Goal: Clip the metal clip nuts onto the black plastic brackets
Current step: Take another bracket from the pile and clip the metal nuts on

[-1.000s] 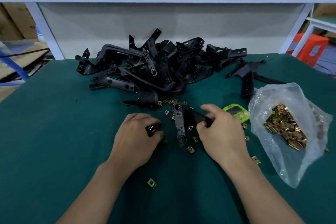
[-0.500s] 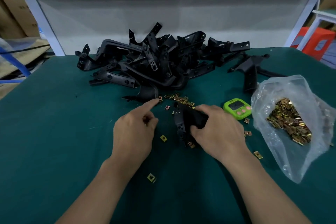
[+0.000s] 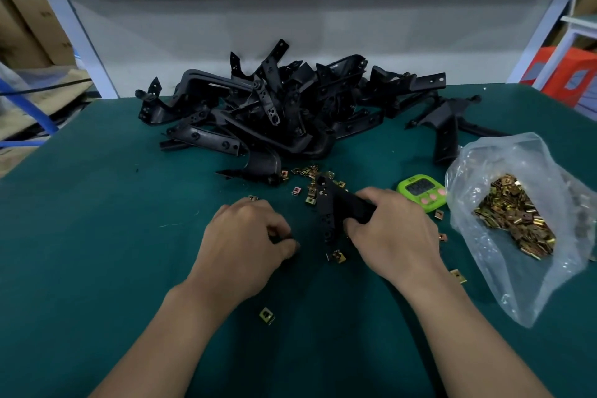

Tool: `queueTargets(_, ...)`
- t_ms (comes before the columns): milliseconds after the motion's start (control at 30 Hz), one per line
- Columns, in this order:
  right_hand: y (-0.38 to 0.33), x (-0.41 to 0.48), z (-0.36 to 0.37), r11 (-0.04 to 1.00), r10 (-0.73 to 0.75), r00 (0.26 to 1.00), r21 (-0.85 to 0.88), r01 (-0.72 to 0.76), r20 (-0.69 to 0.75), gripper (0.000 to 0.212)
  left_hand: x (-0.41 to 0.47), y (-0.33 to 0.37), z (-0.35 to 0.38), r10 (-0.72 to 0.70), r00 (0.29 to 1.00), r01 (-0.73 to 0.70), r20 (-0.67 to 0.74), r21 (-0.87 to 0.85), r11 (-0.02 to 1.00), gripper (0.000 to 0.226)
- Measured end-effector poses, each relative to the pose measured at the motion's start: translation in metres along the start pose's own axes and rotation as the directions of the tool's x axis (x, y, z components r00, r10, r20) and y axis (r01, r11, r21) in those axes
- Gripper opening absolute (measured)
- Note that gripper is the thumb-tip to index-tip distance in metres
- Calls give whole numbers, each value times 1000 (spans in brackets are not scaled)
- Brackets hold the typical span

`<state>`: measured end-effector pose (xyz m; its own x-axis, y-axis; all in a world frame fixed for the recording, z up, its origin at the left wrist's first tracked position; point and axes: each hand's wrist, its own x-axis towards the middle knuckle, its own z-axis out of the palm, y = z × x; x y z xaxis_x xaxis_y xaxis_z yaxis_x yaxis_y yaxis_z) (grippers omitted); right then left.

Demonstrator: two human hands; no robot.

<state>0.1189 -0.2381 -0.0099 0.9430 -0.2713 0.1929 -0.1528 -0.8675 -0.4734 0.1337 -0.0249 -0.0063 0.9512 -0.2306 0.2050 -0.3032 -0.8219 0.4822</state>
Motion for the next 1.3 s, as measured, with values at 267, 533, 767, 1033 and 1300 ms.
queueTargets(267, 0, -3, -1, 999, -41, 999, 35, 40, 15, 23, -4, 12, 9, -185, 977, 138, -108, -344, 929, 17)
queueTargets(533, 0, -2, -1, 993, -81, 995, 90, 75, 60, 28, 4, 10, 8, -326, 945, 200, 2, -793, 576, 28)
queueTargets(767, 1, -1, -1, 990, -92, 993, 112, 84, 75, 32, 5, 16, 7, -300, 947, 237, 111, -874, 424, 28)
queueTargets(1033, 3, 0, 0, 987, -90, 994, 142, 81, 60, 31, 5, 14, 6, -295, 945, 250, 140, -891, 378, 26)
queueTargets(1300, 3, 0, 0, 987, -93, 993, 138, 83, 69, 33, 5, 10, 7, -263, 955, 236, 138, -888, 394, 21)
